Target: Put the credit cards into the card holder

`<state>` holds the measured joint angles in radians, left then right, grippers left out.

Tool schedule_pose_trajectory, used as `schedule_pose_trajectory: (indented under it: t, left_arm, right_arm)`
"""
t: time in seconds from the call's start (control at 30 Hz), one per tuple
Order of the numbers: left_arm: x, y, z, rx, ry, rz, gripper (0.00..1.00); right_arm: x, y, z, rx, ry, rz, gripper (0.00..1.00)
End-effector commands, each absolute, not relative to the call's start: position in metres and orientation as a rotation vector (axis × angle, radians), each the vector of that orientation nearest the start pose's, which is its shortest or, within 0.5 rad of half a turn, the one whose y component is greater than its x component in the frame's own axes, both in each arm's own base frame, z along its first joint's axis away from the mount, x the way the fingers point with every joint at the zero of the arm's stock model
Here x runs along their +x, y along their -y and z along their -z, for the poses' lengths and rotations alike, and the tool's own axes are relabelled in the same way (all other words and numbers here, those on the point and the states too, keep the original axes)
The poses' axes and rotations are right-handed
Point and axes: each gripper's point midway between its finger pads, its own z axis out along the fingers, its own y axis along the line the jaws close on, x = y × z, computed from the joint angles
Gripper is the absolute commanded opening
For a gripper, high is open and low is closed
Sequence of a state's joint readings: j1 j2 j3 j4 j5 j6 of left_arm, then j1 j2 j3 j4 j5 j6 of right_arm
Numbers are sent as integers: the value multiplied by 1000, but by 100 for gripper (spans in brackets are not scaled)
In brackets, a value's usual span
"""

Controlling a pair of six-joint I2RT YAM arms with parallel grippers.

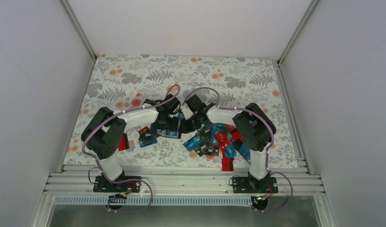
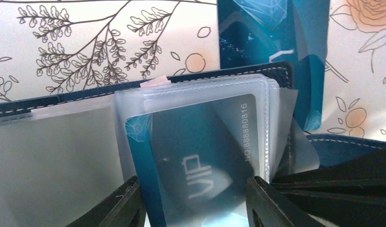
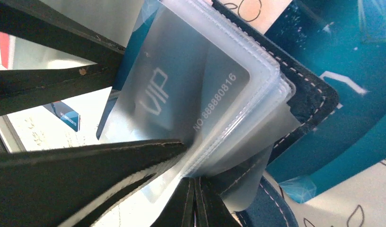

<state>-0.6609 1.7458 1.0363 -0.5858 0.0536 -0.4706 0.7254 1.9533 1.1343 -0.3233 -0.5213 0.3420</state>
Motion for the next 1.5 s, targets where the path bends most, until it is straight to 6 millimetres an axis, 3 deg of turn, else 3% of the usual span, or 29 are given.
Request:
schedule_pose_trajectory:
  t: [0.0, 0.2, 0.4, 0.6, 0.87, 1.1, 1.23, 1.47]
  left_arm:
    - [270, 244, -29, 333, -2912, 337, 52]
    - [267, 251, -28, 370, -2913, 362, 44]
    - [267, 256, -34, 401, -2889, 392, 45]
    - [270, 250, -48, 357, -2855, 374, 69]
    - [273, 241, -80, 277, -2776, 425, 73]
    - [273, 218, -72, 215, -2763, 379, 54]
    - [271, 210, -61, 194, -2773, 339, 36]
    - [269, 201, -57, 170, -2759, 313, 17]
  right_arm:
    - [267, -320, 13, -683, -2872, -778, 4]
    - [272, -320, 8, -682, -2859, -773, 4]
    - [275, -317, 6, -676, -2855, -764, 4]
    - [275, -313, 6, -671, -2858, -754, 4]
    - [275, -310, -2, -664, -2849, -758, 5]
    - [275, -313, -18, -666, -2822, -804, 17]
    - [278, -314, -30, -659, -2803, -836, 19]
    - [282, -309, -44, -638, -2796, -832, 22]
